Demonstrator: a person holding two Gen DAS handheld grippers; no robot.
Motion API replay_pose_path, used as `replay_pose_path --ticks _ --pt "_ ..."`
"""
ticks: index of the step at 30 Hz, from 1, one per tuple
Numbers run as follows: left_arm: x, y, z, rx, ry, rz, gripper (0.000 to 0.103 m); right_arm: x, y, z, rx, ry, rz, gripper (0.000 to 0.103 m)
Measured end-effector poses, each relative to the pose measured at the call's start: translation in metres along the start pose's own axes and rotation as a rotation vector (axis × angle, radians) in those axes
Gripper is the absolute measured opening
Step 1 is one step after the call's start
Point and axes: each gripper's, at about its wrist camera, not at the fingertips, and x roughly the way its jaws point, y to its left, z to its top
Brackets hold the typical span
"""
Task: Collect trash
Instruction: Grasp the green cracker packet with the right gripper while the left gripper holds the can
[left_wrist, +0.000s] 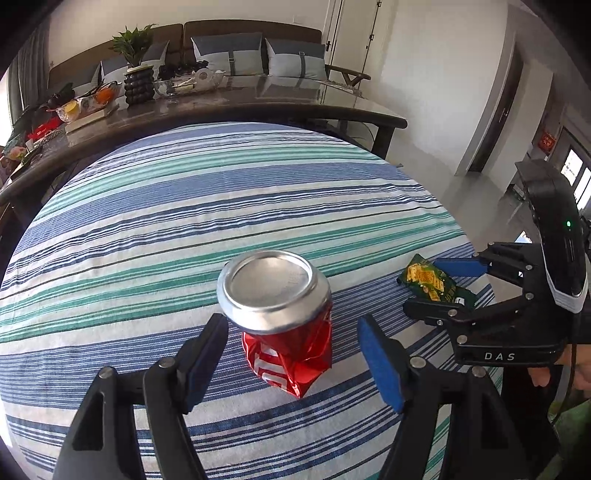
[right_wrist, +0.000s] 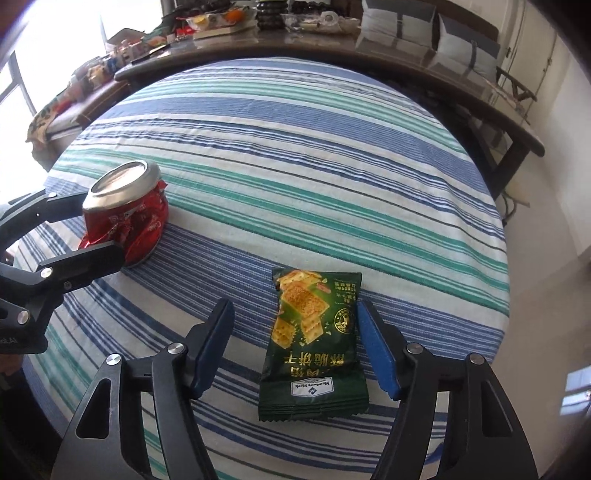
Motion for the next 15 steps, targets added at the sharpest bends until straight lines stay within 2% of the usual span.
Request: replay_pose_path --ticks 2,5,9,15 --pt "0.007 0.002 0.006 0.006 0.011 0.023 0.074 0.002 0.002 0.002 -0.008 0.009 -0.02 0.045" --pt "0.015 0.007 0.013 -0.005 0.026 0.031 0.074 0.001 0.001 0.003 0.0 0.016 -0.016 0.045" --pt "0.013 0.017 0.015 -0.047 0.004 -0.048 0.068 -0.003 0.003 0.001 -0.012 0.017 -0.016 0.042" --pt "-0.007 0.01 0.017 -0.039 -0.044 -0.044 0.068 -0.019 -0.007 -0.002 0.014 -0.014 0.018 0.042"
